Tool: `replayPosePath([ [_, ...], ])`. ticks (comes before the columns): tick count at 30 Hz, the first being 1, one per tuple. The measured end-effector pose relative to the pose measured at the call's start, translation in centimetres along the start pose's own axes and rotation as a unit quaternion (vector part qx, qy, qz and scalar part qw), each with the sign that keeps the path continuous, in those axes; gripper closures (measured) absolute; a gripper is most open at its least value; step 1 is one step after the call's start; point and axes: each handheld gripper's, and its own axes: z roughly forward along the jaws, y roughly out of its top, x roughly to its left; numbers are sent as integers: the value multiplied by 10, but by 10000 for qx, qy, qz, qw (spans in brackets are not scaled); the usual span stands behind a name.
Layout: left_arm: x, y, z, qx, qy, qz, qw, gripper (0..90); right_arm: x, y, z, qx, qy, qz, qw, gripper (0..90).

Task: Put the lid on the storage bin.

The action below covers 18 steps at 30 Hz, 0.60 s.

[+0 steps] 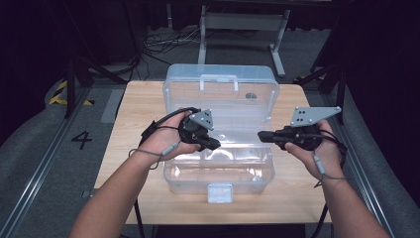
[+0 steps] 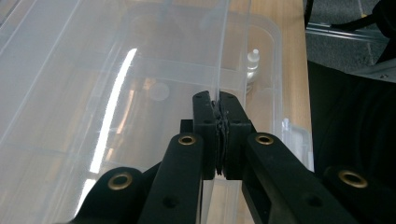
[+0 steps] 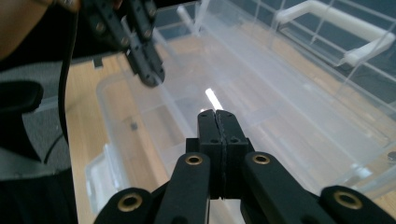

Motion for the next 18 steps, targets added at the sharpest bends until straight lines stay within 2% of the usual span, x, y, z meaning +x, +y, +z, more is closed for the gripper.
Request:
replayPosePath([
  [4,-2,-1,1,-18,-8,1,10000,875,-9,-2,-3,-321,-114,285,9990,900],
  [7,-2,-1,1,-10,-27,9,10000,874,-13,-2,-4,-448,-161,434,9979,900],
  [13,-4,-2,2,-8,-26,20,10000,875,-33,-1,-5,-787,-323,912,9922,900],
  [18,-6,-3,2,28,-40,39,10000,875,-45,-3,-3,-829,-423,1116,9894,900],
])
